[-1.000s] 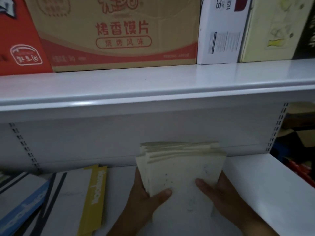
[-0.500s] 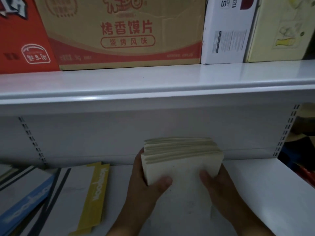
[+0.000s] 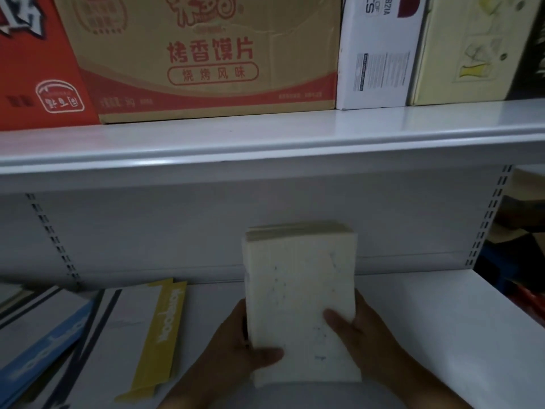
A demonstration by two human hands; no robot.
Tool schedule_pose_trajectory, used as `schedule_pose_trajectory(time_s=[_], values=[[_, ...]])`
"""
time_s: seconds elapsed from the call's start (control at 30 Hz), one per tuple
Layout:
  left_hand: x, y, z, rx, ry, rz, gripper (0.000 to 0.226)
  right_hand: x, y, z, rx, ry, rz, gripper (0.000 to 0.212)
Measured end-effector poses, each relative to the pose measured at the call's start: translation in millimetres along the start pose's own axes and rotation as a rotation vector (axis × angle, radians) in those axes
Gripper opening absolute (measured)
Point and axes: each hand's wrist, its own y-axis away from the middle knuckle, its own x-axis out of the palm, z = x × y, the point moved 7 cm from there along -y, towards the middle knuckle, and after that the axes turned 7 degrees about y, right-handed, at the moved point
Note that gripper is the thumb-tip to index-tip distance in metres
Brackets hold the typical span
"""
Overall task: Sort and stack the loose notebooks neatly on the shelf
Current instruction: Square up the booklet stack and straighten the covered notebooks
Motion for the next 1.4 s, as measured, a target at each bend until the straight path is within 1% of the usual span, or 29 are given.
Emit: schedule_pose_trajectory(time_s=[0.07,0.1,0.13,0.2,0.3,0.43,0.47,0.53,0.57,0.6,0.63,0.7,0.73,0.8,0.83,0.87,0.9,0.93,0.97,1.0,1.03,1.07,1.1,1.13,1.17,1.2,1.27,1.33,1.4], values=[[-0.6,-0.4,-3.5,-0.117,0.065,-0.016,0.070,-1.7,-6.5,1.1,0.095,-0.013,-0.001,0.026],[-0.2,-0.7,-2.8,-0.200,0.081,-0.018,0.061,0.8,-9.2,-1.9,0.189,-0.032,0.039,0.020],[-0.1,-0.4,1.3,-0.291,0.097,-0.026,0.053,6.1,-10.5,-7.5,0.299,-0.057,0.099,0.023],[-0.4,1.9,13.8,-0.454,0.127,-0.056,0.047,16.9,-11.0,-17.8,0.483,-0.078,0.199,0.041],[3.4,4.5,24.8,-0.552,0.151,-0.081,0.050,24.5,-15.6,-26.2,0.589,-0.062,0.220,0.063],[-9.5,-3.8,21.5,-0.539,0.068,-0.174,0.045,28.8,-28.8,-26.8,0.577,-0.023,0.225,0.067],[-13.3,-5.4,16.5,-0.526,-0.020,-0.203,0.047,29.0,-32.1,-27.8,0.575,0.005,0.236,0.067],[-25.3,-5.5,1.1,-0.464,-0.344,-0.261,0.053,29.9,-36.5,-24.2,0.546,0.116,0.280,0.067],[-31.9,-4.6,-7.2,-0.416,-0.498,-0.283,0.052,30.2,-38.3,-21.5,0.517,0.213,0.313,0.069],[-39.0,-1.6,-14.4,-0.376,-0.575,-0.301,0.050,29.3,-40.6,-19.2,0.492,0.337,0.344,0.072],[-48.8,3.7,-19.8,-0.350,-0.589,-0.324,0.049,26.8,-42.7,-17.3,0.469,0.486,0.371,0.075],[-82.2,18.5,-33.2,-0.266,-0.643,-0.443,0.050,15.6,-48.6,-9.4,0.413,0.809,0.379,0.078],[-104.9,27.5,-39.9,-0.225,-0.704,-0.528,0.051,9.2,-52.8,-1.6,0.379,0.942,0.361,0.076],[-152.1,50.7,-44.6,-0.232,-0.791,-0.663,0.051,-2.8,-61.4,22.7,0.311,1.064,0.235,0.070],[-173.9,63.0,-39.9,-0.289,-0.824,-0.696,0.052,-2.9,-63.2,38.9,0.271,1.022,0.135,0.064],[-192.2,74.5,-32.6,-0.360,-0.851,-0.700,0.051,5.0,-62.4,58.1,0.205,0.901,0.039,0.052],[-205.2,85.2,-23.7,-0.438,-0.848,-0.690,0.051,24.6,-59.7,75.6,0.134,0.733,-0.011,0.040],[-213.4,93.9,-15.6,-0.498,-0.821,-0.674,0.053,53.9,-54.0,92.6,0.071,0.570,0.002,0.031],[-217.6,100.2,-8.3,-0.539,-0.790,-0.656,0.054,90.1,-46.6,106.6,0.033,0.425,0.078,0.026],[-220.3,103.0,-2.5,-0.552,-0.777,-0.642,0.056,129.2,-39.0,115.6,0.026,0.284,0.171,0.025],[-221.5,104.3,2.5,-0.552,-0.770,-0.634,0.057,169.7,-31.9,117.1,0.056,0.204,0.281,0.025],[-222.2,103.8,5.7,-0.534,-0.758,-0.634,0.056,207.3,-25.7,116.9,0.088,0.192,0.389,0.032],[-222.5,102.8,8.2,-0.523,-0.742,-0.630,0.054,237.7,-22.1,114.3,0.114,0.227,0.459,0.049],[-223.6,100.6,9.2,-0.509,-0.734,-0.617,0.051,258.4,-20.3,112.9,0.143,0.255,0.467,0.064],[-225.4,99.8,9.9,-0.504,-0.720,-0.603,0.047,268.0,-22.1,111.2,0.180,0.259,0.424,0.072],[-229.2,99.3,10.1,-0.496,-0.695,-0.601,0.044,271.6,-24.7,109.8,0.223,0.229,0.367,0.075],[-238.2,102.1,10.0,-0.494,-0.695,-0.607,0.039,276.9,-28.8,101.4,0.339,0.076,0.320,0.074],[-242.3,103.2,10.2,-0.478,-0.802,-0.609,0.040,278.8,-33.1,97.4,0.434,-0.075,0.308,0.069],[-238.3,101.5,13.3,-0.471,-0.884,-0.591,0.048,278.6,-36.4,99.9,0.452,-0.240,0.292,0.053]])
